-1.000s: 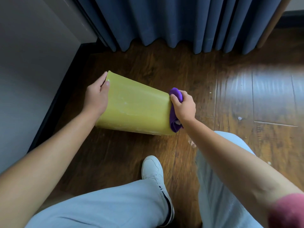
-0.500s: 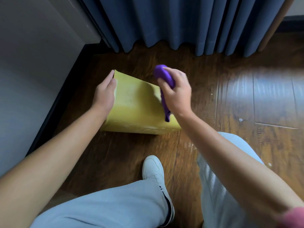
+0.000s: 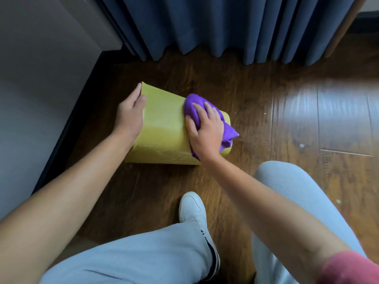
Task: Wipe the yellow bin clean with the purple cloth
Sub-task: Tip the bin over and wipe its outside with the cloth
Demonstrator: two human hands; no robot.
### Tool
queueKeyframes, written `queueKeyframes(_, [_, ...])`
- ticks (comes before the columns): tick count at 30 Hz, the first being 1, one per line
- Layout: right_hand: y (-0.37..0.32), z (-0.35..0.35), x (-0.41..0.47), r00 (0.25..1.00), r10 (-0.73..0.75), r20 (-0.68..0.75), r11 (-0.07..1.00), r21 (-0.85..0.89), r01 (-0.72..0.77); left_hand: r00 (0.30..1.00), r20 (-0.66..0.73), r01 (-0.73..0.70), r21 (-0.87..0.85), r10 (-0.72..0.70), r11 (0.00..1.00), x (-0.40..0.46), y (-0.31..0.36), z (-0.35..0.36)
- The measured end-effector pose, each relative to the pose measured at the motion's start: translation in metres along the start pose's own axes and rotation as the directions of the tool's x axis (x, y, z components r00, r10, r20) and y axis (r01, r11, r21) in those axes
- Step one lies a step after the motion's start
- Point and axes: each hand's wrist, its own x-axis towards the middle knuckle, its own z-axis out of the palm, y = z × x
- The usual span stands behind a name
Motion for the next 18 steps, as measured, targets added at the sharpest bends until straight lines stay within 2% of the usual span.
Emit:
queueKeyframes(4, [0.028, -0.011, 0.006, 0.986, 0.167, -0.008, 0.984, -0.064, -0.168, 0.999, 0.006, -0.047, 0.025, 0.047, 0.999, -0.001, 0.002, 0.000])
queueKeyframes(10, [0.066, -0.031, -0.002, 0.950, 0.313, -0.028, 0.946, 0.101, -0.308, 0.998, 0.016, -0.067, 0.071, 0.066, 0.995, 0.001, -0.004, -0.008])
queueKeyframes(13, [0.075, -0.041, -0.001, 0.874, 0.486, 0.020, 0.854, 0.202, -0.480, 0.997, -0.010, -0.071, 0.119, 0.072, 0.990, 0.001, -0.005, -0.015])
queueKeyframes(16, [0.087, -0.056, -0.002, 0.728, 0.679, 0.097, 0.713, 0.149, -0.685, 0.998, -0.010, -0.058, 0.174, 0.060, 0.983, -0.001, -0.012, -0.028])
queueKeyframes(18, [0.089, -0.061, 0.003, 0.705, 0.708, 0.044, 0.682, 0.216, -0.699, 0.998, -0.001, -0.058, 0.209, 0.060, 0.976, -0.001, -0.018, -0.035])
